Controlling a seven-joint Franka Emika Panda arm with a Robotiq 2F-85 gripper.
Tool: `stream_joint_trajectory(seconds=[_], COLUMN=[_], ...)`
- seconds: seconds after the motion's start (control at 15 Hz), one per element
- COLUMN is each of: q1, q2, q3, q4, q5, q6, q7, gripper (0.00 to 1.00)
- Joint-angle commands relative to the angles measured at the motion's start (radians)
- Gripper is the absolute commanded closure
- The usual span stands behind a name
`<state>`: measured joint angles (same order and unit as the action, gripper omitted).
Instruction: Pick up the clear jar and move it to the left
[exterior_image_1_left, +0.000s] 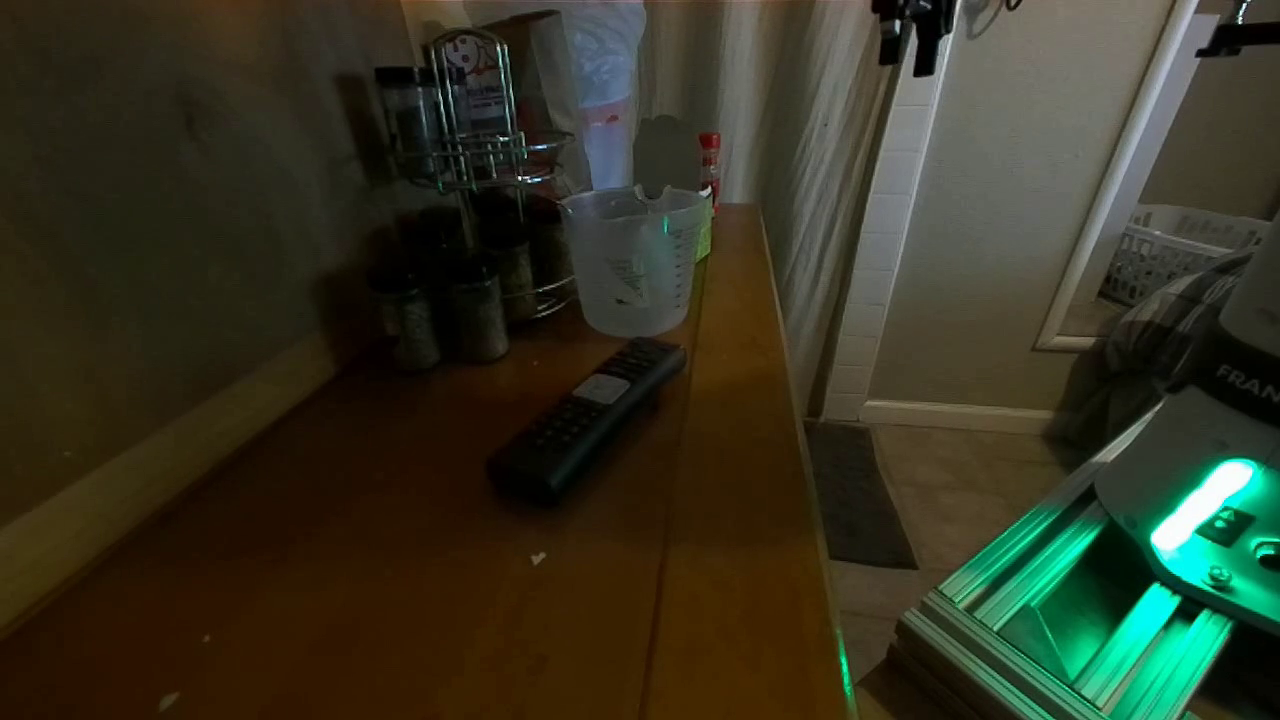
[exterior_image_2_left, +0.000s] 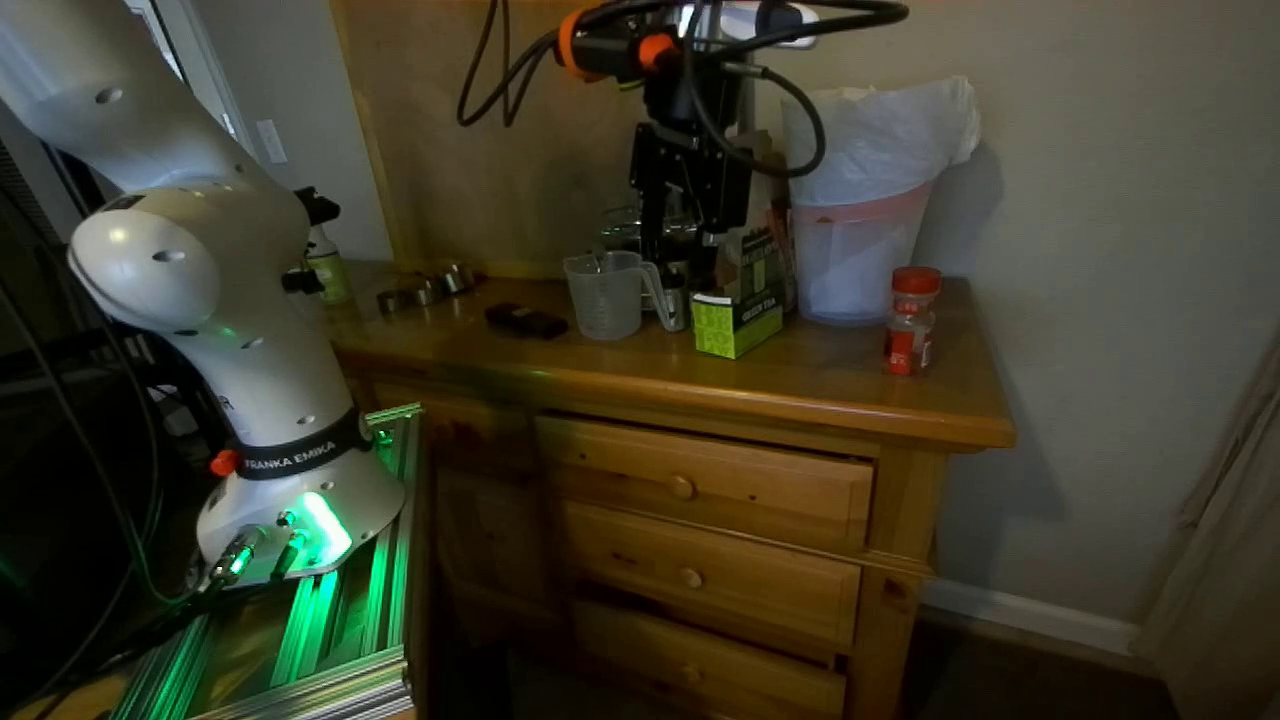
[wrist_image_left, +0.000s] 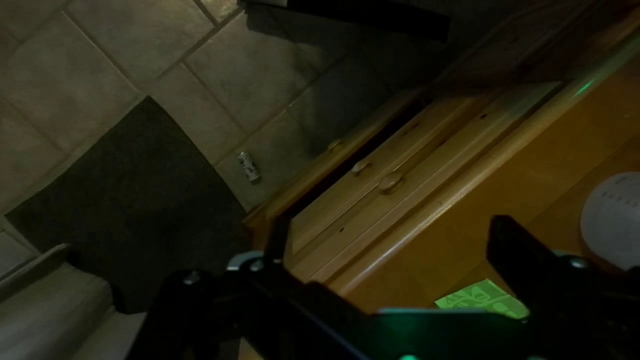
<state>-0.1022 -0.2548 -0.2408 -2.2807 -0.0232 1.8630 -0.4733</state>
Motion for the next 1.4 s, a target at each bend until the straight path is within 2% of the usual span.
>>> stream_joint_trajectory(seconds=[0.0, 0.47, 1.0, 1.07, 1.33], q1=[0.049, 0.182, 0.218, 0.205, 0.205], q2=[0.011, -0.026, -0.072, -0.033, -0.033], q3=[0.075, 0.201, 0.216, 0.219, 0.218], q4=[-0.003, -0.055, -0.106, -0.073, -0.076], q5=[-0.021, -0.004, -0.064, -0.029, -0.029], q6=[-0.021, -0.008, -0.002, -0.008, -0.008], q7=[-0.027, -0.177, -0.538, -0.465, -0.472], gripper=[0.0, 0.0, 0.0, 0.0, 0.0])
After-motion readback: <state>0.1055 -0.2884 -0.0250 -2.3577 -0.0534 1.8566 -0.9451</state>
